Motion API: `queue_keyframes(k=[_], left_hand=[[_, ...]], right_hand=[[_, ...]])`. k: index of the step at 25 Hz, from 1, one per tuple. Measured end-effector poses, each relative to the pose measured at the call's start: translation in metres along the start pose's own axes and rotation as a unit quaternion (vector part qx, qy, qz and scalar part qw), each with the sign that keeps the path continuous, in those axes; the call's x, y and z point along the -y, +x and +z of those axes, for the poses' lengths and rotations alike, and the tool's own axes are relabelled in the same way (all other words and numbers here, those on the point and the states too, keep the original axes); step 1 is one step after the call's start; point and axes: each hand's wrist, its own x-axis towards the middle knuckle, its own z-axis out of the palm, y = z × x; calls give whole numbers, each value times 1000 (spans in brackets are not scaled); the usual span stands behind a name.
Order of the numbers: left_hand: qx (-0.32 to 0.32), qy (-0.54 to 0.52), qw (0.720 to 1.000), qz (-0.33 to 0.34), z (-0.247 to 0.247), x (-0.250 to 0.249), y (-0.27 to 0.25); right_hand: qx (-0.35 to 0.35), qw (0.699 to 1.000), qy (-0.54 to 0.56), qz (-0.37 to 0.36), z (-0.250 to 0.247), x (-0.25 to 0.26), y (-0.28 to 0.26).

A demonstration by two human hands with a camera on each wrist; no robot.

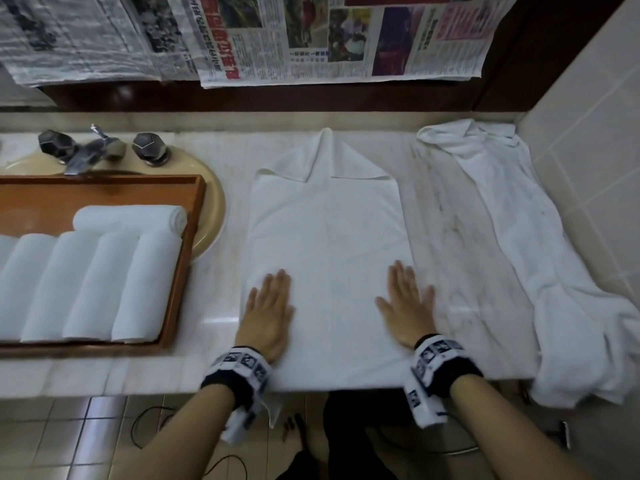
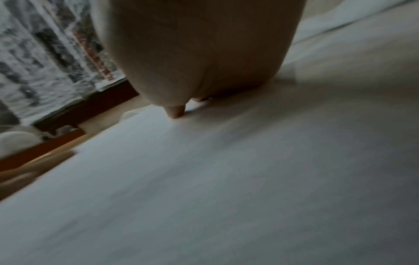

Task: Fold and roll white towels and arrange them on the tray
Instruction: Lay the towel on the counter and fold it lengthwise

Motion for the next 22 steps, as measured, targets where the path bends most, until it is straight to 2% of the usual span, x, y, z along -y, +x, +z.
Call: queue_keyframes(k=[2,3,5,7,9,10,12,14,15,17,19,22], left_hand=[[-5,-10,993,-121,-7,28,-12],[-1,-34,989,-141,-9,22,-13],[-21,-86,994,-71,0,-23,-12],[5,-88,996,17,17,-66,-17],[-1,-38,998,55,31,-66,-27],[-19,-12,999,45,33,-52,-32],[-43,0,998,-43,38,-17,-47],[-77,-24,986,-143,35,-6,-58],[-97,-42,984,-143,34,-15,-59],[-102,-76,991,-47,39,-45,-54],[-50,-86,995,20,48,-60,-52],[-56,6,998,2,50,-34,-59]], right_hand=[[-1,996,7,87,-10,-21,-5],[-6,997,7,83,-10,-12,-12],[-24,999,-7,-23,7,30,-28],[-3,990,-23,-138,34,64,-45],[-17,986,-53,-158,48,58,-52],[-40,987,-60,-141,51,44,-50],[-73,993,-63,-73,53,18,-50],[-92,994,-56,-20,53,21,-52],[-104,993,-48,-35,54,36,-54],[-115,984,-61,-118,63,67,-56],[-89,979,-86,-164,71,80,-58],[-125,975,-87,-159,76,71,-56]])
